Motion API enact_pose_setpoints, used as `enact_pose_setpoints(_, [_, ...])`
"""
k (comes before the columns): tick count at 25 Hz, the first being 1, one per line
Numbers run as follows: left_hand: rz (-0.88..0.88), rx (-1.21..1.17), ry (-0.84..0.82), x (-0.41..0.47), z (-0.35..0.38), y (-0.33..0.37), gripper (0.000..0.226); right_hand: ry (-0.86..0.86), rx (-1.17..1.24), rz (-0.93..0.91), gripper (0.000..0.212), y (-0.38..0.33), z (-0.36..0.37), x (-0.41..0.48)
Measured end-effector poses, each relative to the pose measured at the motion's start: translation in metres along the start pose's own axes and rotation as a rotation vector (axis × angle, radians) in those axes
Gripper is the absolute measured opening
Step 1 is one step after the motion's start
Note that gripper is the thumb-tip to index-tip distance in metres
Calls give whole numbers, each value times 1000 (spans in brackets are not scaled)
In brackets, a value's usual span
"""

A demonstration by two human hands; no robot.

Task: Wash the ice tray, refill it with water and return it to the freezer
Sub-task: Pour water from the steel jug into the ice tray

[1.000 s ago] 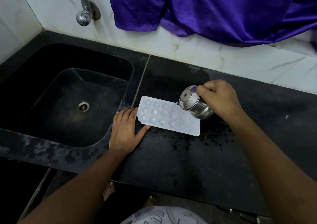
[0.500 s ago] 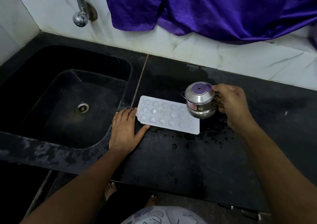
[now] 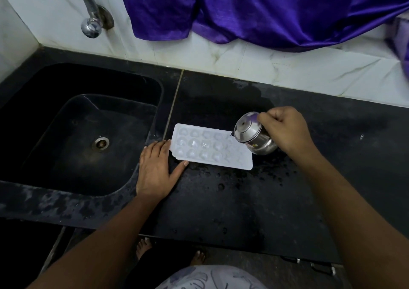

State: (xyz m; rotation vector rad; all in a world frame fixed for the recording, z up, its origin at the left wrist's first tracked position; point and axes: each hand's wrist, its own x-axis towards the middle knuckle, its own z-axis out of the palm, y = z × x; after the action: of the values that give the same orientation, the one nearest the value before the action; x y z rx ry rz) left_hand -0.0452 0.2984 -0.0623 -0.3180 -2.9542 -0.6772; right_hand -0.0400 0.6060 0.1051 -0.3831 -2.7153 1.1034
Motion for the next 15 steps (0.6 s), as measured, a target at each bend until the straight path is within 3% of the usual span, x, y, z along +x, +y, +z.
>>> enact_pose_setpoints(4, [2,-2,4,0,-1,0,82,7,-151,-44,41,-6,0,1])
enact_pose_setpoints(15, [1,5,-5,0,-2,1,81,16,-218,-81,42,-14,-4,1])
